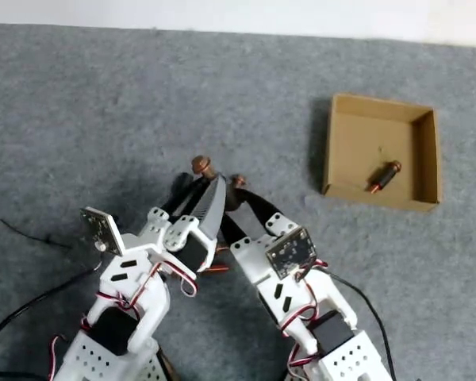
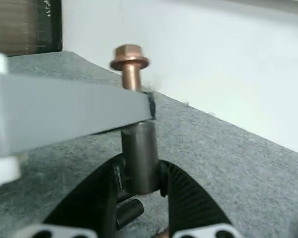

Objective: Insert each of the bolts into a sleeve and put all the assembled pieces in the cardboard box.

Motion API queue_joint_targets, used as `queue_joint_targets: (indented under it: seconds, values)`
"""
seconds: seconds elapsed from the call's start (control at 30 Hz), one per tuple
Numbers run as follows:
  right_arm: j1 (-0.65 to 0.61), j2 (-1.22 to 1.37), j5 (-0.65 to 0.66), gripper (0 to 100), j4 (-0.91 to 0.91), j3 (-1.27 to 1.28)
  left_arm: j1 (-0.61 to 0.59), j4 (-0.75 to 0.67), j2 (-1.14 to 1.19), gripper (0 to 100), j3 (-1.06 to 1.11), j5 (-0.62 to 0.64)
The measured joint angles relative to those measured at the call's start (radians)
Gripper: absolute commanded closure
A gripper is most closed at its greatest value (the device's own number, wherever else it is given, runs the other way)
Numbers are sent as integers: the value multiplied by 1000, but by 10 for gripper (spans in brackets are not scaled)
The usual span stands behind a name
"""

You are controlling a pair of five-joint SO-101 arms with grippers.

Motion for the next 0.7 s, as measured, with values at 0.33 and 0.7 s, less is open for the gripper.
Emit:
queue_joint_targets:
  seconds: [0.33, 0.7]
  values:
    - [77, -2, 0, 994, -2, 0, -9, 57, 12, 752, 0, -6]
    - [158, -2, 0, 994, -2, 0, -242, 57, 12, 775, -8, 233]
